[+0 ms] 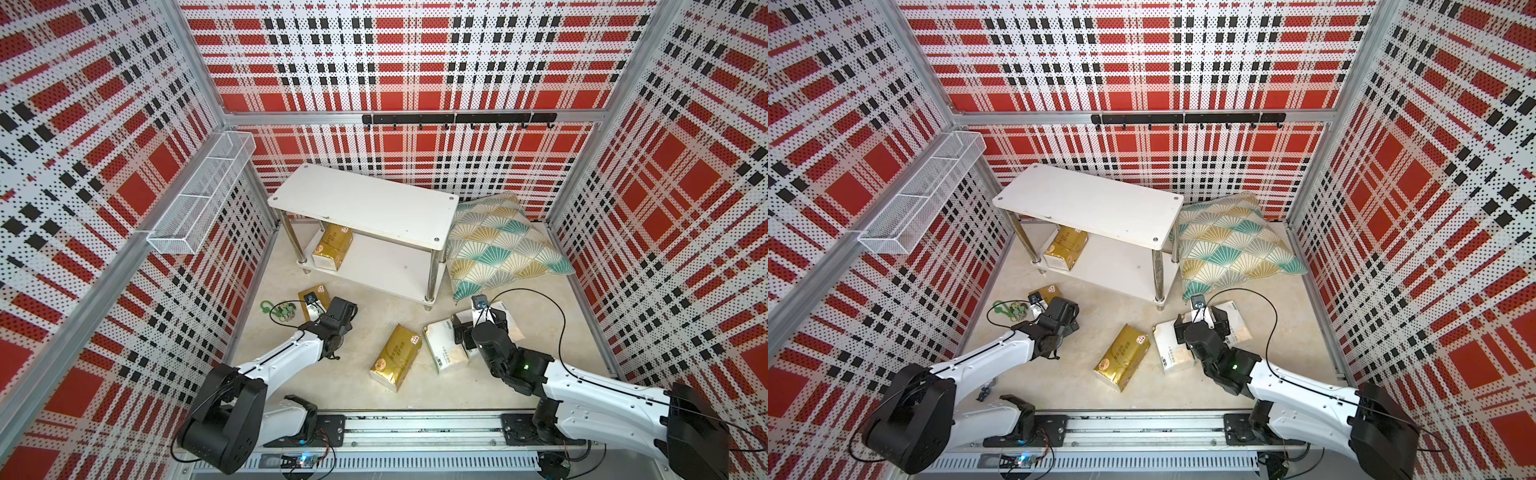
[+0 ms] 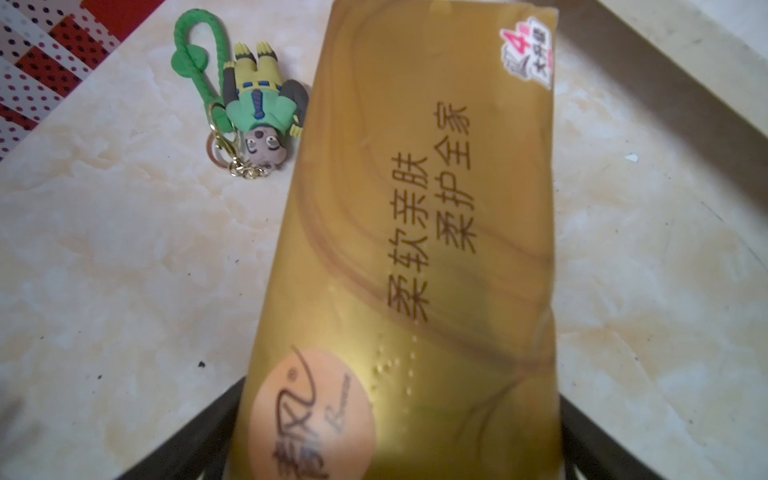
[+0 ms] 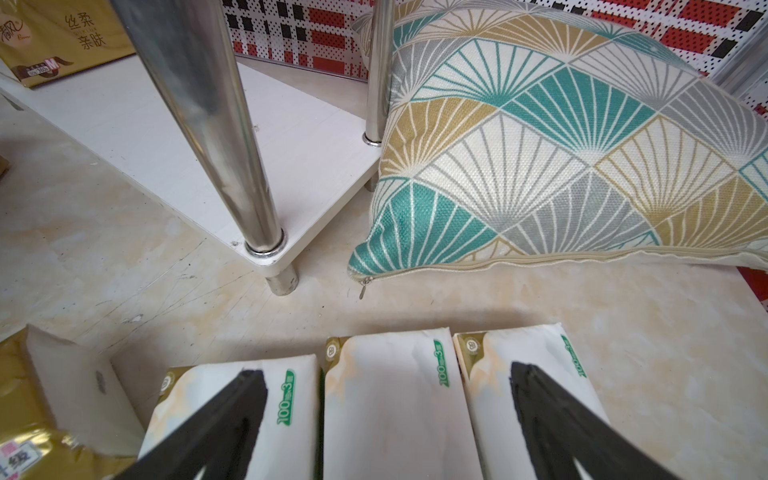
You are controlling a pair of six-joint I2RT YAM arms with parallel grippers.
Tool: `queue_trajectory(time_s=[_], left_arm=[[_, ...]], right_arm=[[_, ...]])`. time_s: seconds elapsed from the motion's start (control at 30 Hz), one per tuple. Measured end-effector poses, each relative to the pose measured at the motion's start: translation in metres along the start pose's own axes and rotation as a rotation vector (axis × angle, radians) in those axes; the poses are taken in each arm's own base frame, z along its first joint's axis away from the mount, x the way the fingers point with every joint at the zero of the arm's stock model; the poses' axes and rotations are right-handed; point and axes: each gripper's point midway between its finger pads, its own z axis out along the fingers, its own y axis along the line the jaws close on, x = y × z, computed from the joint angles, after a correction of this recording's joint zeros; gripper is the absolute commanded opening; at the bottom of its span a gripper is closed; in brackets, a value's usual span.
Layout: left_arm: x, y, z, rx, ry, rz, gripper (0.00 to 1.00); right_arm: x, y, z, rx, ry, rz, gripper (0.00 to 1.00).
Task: Place the tissue boxes on the shelf by color
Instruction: Pick up the box of tissues from the center of the board.
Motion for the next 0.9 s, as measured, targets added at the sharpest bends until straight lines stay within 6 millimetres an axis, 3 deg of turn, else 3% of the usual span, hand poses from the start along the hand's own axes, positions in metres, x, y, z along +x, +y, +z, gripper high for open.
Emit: queue_trajectory(time_s=[0.9], left_arm=[[0.001, -0.003, 0.015, 0.012, 0.015, 0.021, 0.85]], right_arm=[[0.007, -0.001, 0.001, 0.004, 0.014, -0.011, 1.0]])
